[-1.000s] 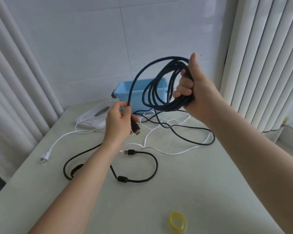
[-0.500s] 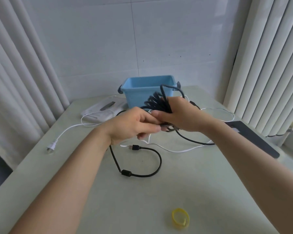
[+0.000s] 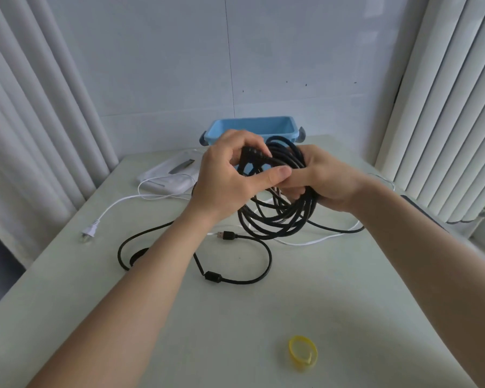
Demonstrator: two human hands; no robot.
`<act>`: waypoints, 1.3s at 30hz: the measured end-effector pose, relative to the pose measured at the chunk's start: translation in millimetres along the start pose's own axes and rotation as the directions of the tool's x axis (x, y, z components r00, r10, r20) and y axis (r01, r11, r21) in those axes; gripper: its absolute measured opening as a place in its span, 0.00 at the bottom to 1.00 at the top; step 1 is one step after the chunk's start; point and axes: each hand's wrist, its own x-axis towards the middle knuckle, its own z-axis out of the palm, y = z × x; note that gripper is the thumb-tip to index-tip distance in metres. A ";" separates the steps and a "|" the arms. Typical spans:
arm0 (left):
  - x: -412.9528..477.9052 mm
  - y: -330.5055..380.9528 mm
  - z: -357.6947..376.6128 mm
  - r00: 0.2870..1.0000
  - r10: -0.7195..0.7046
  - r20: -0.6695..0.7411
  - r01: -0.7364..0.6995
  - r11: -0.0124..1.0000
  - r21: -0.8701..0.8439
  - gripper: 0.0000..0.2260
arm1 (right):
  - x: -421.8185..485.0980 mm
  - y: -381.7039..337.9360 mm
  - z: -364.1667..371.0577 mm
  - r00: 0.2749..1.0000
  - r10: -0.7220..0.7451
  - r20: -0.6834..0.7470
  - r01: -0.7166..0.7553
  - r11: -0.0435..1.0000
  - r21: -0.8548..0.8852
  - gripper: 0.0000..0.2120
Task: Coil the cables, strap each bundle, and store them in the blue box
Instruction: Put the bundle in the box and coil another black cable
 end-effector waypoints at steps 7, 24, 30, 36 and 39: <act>-5.8 -10.4 -8.3 0.933 -0.227 0.279 0.304 0.913 -0.274 0.31 | -7.3 -7.4 -1.4 0.986 0.097 0.138 -0.118 0.982 0.148 0.10; -81.1 -33.9 17.1 0.851 -0.459 0.254 0.472 0.882 0.013 0.19 | -47.4 51.8 48.5 0.866 0.071 -0.495 -0.187 0.964 -0.188 0.05; -73.9 -25.8 21.2 0.917 -0.396 0.042 0.398 0.917 -0.029 0.16 | -45.8 27.7 48.0 0.857 -0.154 -0.492 -0.025 0.941 -0.338 0.06; -80.1 -40.6 17.4 0.849 -0.488 0.203 0.453 0.870 0.195 0.20 | -53.0 39.9 42.0 0.927 0.017 -0.374 -0.176 0.902 -0.395 0.08; -79.1 -41.2 14.2 0.850 -0.460 0.256 0.441 0.888 0.131 0.18 | -52.4 32.5 42.2 0.927 -0.017 -0.375 -0.115 0.938 -0.326 0.06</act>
